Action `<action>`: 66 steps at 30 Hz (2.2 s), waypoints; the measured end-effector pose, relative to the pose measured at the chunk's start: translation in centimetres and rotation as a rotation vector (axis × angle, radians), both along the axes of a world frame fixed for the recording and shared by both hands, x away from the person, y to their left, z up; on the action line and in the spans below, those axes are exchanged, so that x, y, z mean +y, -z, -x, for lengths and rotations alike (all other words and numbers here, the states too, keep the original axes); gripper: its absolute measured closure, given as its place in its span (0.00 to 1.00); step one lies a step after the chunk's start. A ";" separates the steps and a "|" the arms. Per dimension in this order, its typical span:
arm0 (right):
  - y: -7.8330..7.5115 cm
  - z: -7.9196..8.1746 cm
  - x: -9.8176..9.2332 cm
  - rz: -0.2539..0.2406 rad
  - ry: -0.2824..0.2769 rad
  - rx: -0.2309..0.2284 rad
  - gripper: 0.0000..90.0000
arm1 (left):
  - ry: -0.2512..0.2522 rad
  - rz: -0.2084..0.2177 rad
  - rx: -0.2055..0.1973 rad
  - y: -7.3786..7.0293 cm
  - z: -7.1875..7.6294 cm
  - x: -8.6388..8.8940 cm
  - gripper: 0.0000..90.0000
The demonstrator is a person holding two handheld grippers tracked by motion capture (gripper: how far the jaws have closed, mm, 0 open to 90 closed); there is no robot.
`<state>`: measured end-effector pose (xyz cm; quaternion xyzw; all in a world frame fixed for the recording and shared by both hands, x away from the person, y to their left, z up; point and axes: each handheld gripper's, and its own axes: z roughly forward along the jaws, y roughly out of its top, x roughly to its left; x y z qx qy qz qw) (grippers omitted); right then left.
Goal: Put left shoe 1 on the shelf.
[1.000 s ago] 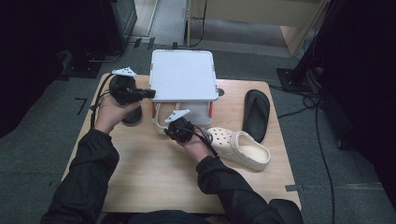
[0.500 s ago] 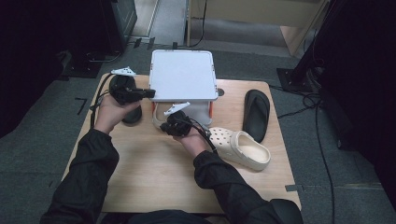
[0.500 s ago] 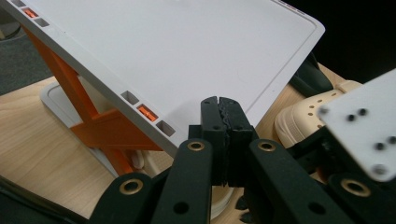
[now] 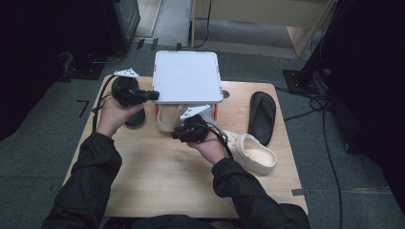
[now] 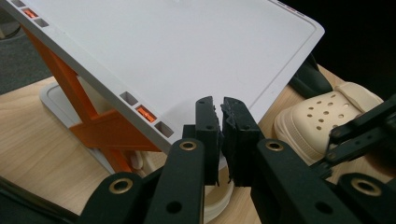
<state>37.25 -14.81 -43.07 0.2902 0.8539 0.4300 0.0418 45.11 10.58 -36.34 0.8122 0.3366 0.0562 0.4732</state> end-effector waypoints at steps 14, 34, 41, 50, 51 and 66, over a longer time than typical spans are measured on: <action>-2.3 2.1 -5.9 -0.018 0.048 -0.042 0.72 | 0.016 0.005 0.016 -0.1 0.0 -0.1 0.86; -1.7 4.5 -16.0 0.003 0.196 -0.063 0.68 | 0.040 -0.002 0.004 -0.1 -0.1 -0.4 0.83; -1.5 4.8 -18.7 0.006 0.238 -0.063 0.65 | 0.040 0.006 0.003 -0.1 -0.1 -0.3 0.83; -1.0 4.7 -21.9 -0.003 0.286 -0.058 0.62 | 0.047 0.006 -0.009 0.0 0.0 -0.3 0.82; -1.0 4.8 -22.1 -0.001 0.289 -0.055 0.62 | 0.048 0.005 -0.011 0.0 0.0 -0.3 0.82; 1.4 4.4 -23.6 0.070 0.236 -0.070 0.59 | 0.053 0.010 -0.018 0.1 0.0 -0.2 0.81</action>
